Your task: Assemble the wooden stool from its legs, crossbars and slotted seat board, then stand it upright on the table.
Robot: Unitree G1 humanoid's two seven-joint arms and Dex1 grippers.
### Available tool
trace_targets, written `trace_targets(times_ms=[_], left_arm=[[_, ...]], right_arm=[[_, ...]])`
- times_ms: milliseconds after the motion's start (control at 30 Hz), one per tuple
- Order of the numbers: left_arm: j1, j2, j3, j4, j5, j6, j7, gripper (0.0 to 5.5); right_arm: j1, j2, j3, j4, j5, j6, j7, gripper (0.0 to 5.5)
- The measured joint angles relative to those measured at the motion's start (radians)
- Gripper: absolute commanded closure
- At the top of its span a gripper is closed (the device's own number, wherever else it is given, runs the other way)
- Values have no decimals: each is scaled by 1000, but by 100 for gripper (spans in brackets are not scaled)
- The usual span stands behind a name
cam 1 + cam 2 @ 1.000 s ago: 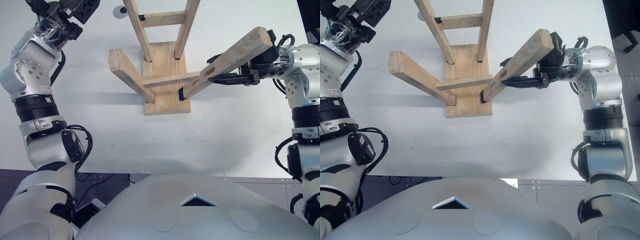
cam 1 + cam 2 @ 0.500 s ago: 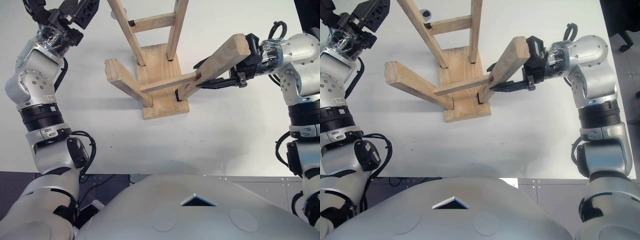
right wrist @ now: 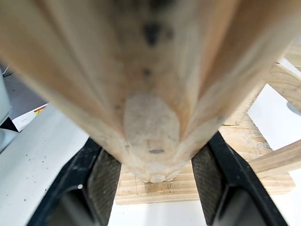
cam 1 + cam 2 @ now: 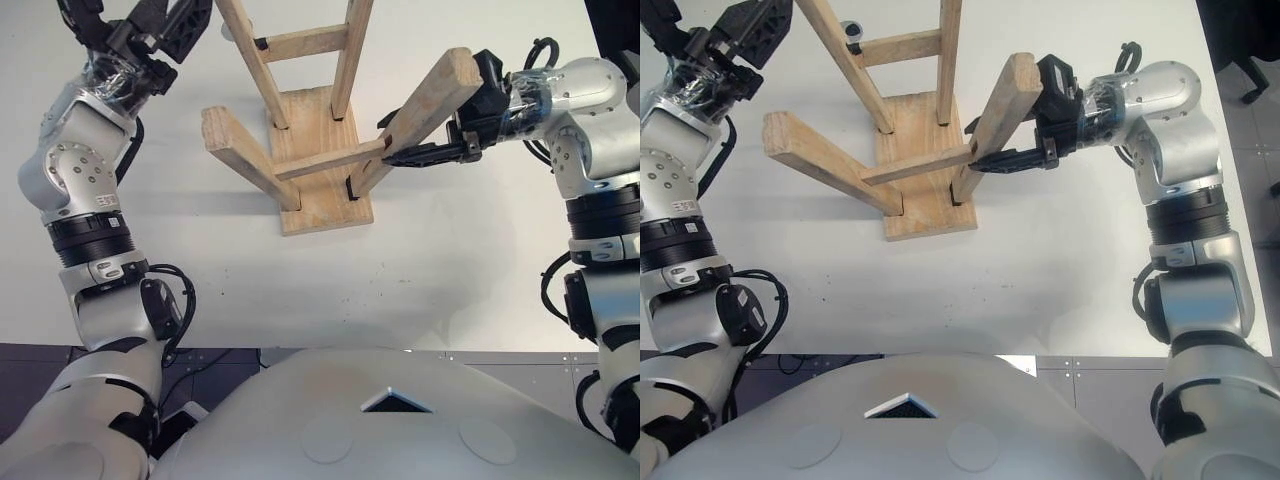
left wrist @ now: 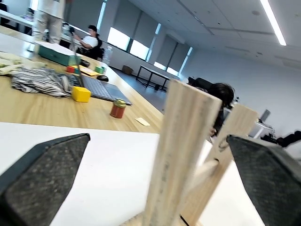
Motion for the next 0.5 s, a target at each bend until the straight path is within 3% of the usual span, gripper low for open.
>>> trace_targets(times_ms=[133,500], left_arm=[[-18,31,-91,-67,40,3,-54,10],[-169,105,-163,-69,107,62,-61,10]], right_arm=[[-47,1,47,16,-44,0,-16,348],[-112,-6,75,82,-42,-12,-44,348]])
